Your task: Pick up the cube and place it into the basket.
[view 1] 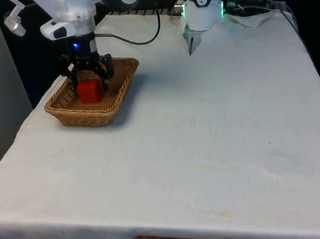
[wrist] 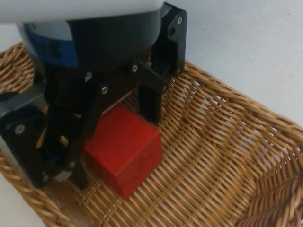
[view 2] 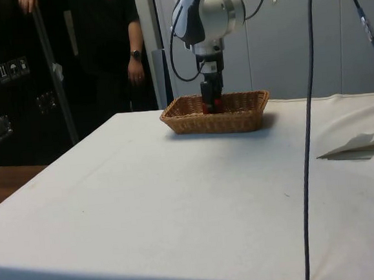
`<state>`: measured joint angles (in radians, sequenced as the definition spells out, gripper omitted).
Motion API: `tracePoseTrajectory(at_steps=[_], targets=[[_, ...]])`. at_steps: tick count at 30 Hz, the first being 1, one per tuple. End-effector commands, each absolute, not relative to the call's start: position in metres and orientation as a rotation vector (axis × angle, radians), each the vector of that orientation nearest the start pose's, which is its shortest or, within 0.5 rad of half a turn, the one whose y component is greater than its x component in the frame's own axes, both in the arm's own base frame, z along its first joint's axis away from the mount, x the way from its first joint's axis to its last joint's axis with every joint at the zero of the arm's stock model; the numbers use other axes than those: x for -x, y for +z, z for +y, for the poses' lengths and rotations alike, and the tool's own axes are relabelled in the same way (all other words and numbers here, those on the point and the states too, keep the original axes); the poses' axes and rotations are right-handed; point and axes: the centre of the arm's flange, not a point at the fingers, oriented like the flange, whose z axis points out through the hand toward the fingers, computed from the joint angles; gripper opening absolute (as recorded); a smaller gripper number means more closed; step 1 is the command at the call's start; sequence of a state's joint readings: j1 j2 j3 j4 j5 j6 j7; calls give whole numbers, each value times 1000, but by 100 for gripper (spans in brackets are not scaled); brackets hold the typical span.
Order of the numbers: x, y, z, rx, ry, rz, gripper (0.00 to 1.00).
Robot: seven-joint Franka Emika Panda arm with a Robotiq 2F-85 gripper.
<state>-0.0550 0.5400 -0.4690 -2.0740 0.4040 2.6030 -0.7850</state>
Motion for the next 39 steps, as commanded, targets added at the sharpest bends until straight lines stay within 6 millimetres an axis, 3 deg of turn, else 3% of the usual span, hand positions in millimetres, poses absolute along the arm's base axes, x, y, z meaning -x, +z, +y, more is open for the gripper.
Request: tracePoseTrajectory(at_steps=[1, 3, 10, 39], targets=[[-510, 197, -301, 3200, -83, 25, 90], [-510, 197, -302, 3202, -84, 25, 100], [-511, 197, -301, 3201, -84, 23, 100], [-514, 296, -304, 3160, -184, 8, 100]])
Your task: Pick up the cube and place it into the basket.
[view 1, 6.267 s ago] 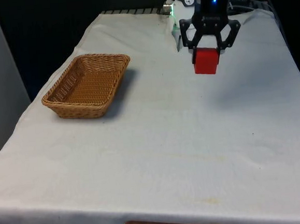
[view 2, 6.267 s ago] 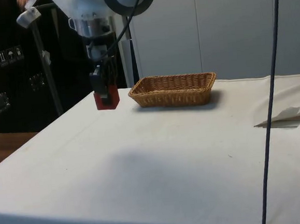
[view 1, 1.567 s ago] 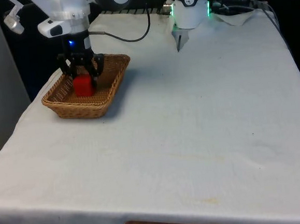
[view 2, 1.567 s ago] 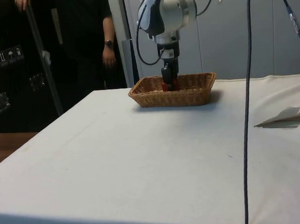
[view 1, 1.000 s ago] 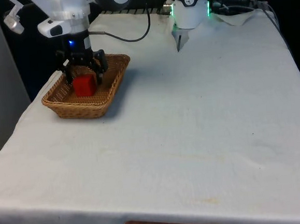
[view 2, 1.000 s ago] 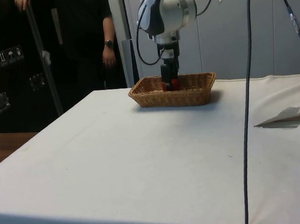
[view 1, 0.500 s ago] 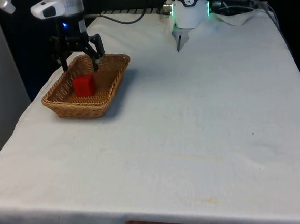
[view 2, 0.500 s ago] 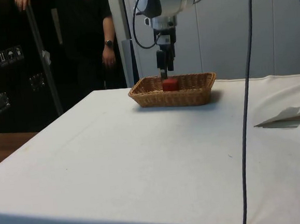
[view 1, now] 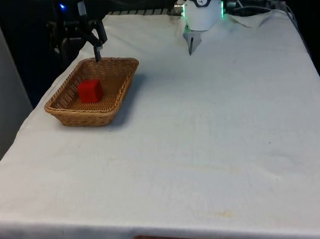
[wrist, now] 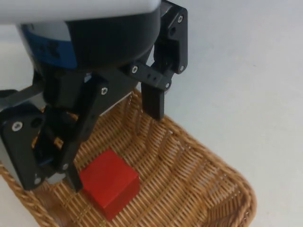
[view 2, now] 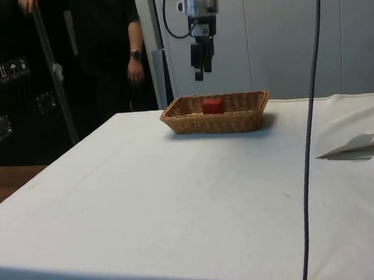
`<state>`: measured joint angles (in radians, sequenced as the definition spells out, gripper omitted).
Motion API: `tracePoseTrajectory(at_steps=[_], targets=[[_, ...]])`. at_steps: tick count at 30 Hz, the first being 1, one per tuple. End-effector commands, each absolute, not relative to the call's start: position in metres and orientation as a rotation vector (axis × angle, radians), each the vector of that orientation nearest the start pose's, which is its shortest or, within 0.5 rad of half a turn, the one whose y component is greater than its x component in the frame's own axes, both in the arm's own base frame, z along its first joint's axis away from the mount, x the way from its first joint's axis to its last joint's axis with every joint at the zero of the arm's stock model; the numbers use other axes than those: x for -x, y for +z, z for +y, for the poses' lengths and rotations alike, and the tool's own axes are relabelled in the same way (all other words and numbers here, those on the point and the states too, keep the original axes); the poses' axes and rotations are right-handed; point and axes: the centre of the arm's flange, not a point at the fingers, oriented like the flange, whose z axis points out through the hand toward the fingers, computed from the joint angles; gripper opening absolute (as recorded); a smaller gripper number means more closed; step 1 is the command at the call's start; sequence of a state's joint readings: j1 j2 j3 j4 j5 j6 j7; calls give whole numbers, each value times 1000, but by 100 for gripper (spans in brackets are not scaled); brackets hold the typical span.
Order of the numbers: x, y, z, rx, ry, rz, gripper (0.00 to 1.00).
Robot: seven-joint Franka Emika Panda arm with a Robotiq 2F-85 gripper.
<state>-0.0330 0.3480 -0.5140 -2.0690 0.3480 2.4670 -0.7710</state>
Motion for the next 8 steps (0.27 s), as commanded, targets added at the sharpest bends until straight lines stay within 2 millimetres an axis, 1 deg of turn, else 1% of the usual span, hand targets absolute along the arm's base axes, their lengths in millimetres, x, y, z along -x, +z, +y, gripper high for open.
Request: tracePoseTrajectory(at_steps=[1, 3, 4, 6, 7, 8], targets=[[-514, 300, -305, 3158, -189, 7, 100], [-513, 309, -305, 3153, -202, 7, 100], [-513, 309, -305, 3153, -202, 7, 100], [-514, 321, -306, 3148, -216, 1, 100], [-513, 324, -306, 3147, -218, 2, 100], [-514, 321, -305, 3140, -235, -5, 100]])
